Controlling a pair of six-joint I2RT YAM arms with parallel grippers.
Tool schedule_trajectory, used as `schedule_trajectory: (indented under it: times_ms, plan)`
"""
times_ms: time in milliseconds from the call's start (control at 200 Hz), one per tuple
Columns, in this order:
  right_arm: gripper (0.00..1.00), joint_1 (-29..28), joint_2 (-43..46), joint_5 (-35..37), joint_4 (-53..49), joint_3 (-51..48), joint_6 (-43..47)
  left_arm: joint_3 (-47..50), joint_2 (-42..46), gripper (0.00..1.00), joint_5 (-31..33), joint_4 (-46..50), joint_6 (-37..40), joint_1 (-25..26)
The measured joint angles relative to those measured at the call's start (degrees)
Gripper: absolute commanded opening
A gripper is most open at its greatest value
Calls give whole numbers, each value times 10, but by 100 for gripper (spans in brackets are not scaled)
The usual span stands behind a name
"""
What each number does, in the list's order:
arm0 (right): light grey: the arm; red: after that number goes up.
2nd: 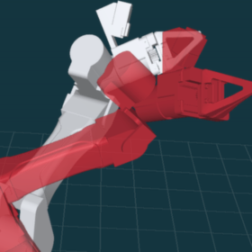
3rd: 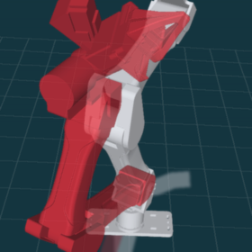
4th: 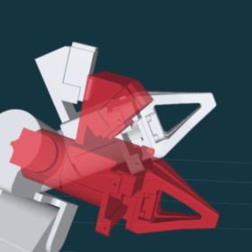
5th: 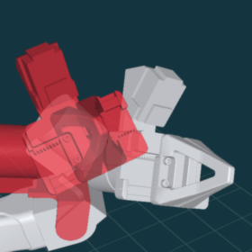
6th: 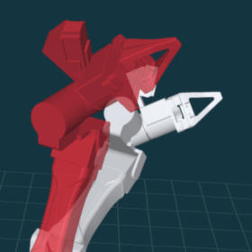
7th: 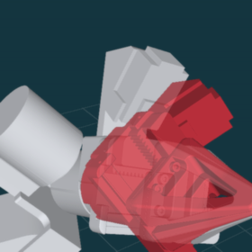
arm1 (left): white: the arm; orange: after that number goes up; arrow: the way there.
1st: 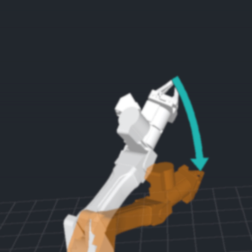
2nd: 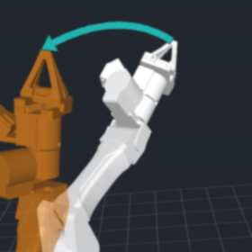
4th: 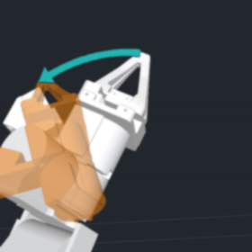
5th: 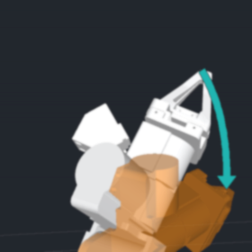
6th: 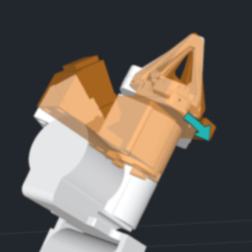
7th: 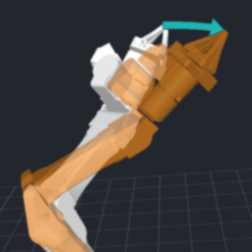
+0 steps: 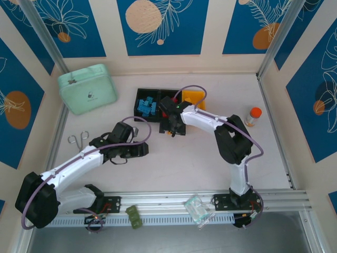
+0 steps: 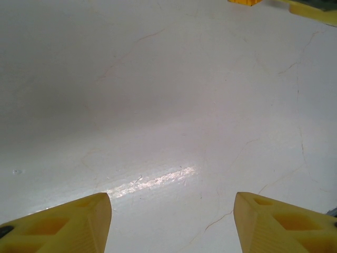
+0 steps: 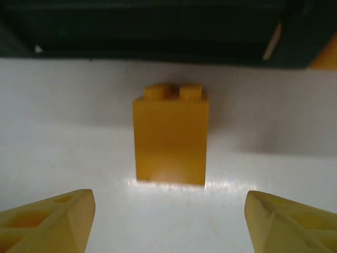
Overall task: Sort the legos into containers by color
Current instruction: Pick up the lego from the center of the table.
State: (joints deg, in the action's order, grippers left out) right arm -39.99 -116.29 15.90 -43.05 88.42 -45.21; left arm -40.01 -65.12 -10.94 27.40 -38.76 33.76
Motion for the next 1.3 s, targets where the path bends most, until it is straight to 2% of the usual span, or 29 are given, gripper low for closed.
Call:
schedule_trajectory:
  times_ms: [95, 175, 370, 555, 765, 960, 1146, 1301]
  plan:
    - [60, 7, -26, 5, 0, 23, -2, 0, 0, 62, 0, 0, 0, 0]
    - [45, 10, -40, 7, -1, 40, 3, 1, 0, 62, 0, 0, 0, 0]
    - [34, 8, -42, 11, -2, 44, 8, 6, 0, 62, 0, 0, 0, 0]
    - [33, -2, 14, 11, -1, -25, 9, 6, -1, 62, 0, -4, 0, 0]
    - [32, -5, 134, 16, -12, -95, 17, 6, -18, 63, -15, -26, -3, 0]
    - [32, 32, 219, 20, -20, -117, 35, 0, -45, 64, -44, -73, -15, 6]
    - [32, 105, 216, 19, -25, -109, 65, -35, -91, 63, -54, -102, -19, 27]
    - [33, 155, 155, 20, -26, -31, 89, -59, -114, 64, -56, -120, -19, 40]
